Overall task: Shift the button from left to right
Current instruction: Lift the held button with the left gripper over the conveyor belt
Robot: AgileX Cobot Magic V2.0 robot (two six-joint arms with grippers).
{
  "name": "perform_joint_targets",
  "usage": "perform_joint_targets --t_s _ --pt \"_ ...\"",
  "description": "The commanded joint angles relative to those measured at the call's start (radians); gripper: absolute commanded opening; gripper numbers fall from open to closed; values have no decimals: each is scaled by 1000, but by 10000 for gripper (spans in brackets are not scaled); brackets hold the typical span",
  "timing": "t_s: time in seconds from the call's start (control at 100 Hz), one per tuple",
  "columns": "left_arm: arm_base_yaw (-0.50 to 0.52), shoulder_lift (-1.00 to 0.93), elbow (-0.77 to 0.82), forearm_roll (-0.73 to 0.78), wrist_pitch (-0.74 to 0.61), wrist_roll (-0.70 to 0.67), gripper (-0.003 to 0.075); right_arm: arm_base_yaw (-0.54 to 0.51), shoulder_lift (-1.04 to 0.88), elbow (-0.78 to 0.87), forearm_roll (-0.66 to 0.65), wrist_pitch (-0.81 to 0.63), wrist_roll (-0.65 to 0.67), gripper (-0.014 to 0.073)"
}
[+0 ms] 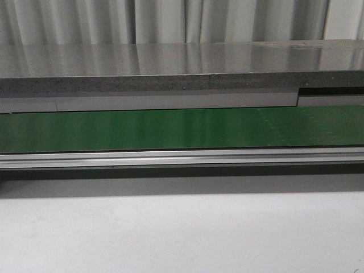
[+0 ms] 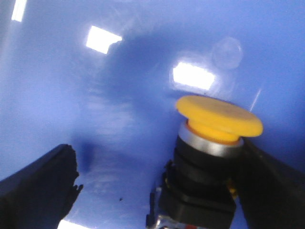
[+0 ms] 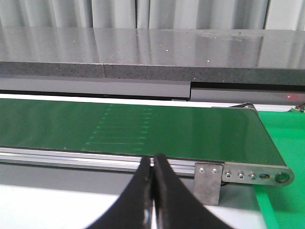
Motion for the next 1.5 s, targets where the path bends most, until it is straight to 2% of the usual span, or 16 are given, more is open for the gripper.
perform_joint_targets --t_s 0.0,0.08,0.15,0.28,0.35,0.51,0.76,1.12,1.49 --pt "-5 -32 -18 -7 -7 -4 608 -4 -18 -18 -10 -78 -1 -67" --pt "-5 -32 -18 -7 -12 -4 555 -4 -18 -18 -10 -78 -1 -67" --pt "-5 -32 -18 -7 -11 -4 464 -4 -18 -18 -10 -78 -1 -67" --pt "-5 -32 -18 0 -11 -4 230 -4 -18 -18 -10 -78 -1 -67" --pt "-5 -32 -18 0 -11 -4 127 -4 -18 -18 -10 -78 -1 -67" --pt "-5 -32 -18 0 -8 -2 -18 -4 -18 -18 -10 -78 -1 -67" --pt "-5 -81 -18 0 -6 -2 -20 -4 -18 -18 -10 -78 -1 -67" --pt "-20 -264 -29 0 -16 -2 -20 -4 -18 -18 -10 -78 -1 -67" --pt "-171 -314 -29 0 50 46 -20 -4 -18 -18 -10 -78 -1 -67"
